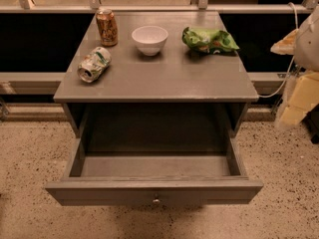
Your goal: Place green rice chip bag into top drawer
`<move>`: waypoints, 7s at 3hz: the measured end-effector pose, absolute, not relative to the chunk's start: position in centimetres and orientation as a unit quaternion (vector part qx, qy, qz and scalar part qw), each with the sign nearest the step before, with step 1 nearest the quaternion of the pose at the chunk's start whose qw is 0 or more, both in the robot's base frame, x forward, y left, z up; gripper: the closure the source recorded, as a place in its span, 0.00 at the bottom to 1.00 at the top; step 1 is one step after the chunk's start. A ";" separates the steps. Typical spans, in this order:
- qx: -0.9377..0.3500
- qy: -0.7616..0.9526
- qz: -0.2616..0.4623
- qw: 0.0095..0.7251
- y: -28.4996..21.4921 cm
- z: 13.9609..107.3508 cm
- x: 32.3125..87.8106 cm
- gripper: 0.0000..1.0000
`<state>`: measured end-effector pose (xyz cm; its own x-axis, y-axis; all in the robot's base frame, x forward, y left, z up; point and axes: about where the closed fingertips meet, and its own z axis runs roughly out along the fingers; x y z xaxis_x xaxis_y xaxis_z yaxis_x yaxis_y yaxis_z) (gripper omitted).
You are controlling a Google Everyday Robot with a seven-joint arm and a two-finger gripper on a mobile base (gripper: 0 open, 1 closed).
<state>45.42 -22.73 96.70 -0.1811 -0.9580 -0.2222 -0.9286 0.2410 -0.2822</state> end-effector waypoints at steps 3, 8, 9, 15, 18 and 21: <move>-0.684 0.679 -0.071 0.257 -26.2 94.3 55.2 0.00; -0.711 0.580 -0.091 0.387 -17.4 91.0 73.2 0.13; -0.702 0.578 -0.089 0.406 -15.8 89.7 75.4 0.24; -0.662 0.593 -0.143 0.436 -16.8 89.5 81.3 0.98; -0.663 0.632 -0.007 0.401 -16.4 94.2 61.9 1.00; -0.660 0.614 0.098 0.422 -14.7 92.4 54.6 1.00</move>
Offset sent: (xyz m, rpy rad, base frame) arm 0.1269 -0.0436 -0.0247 0.1063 -0.2819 0.3226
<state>54.59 -14.71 92.39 0.2276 -0.7280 -0.6467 -0.8930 0.1087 -0.4367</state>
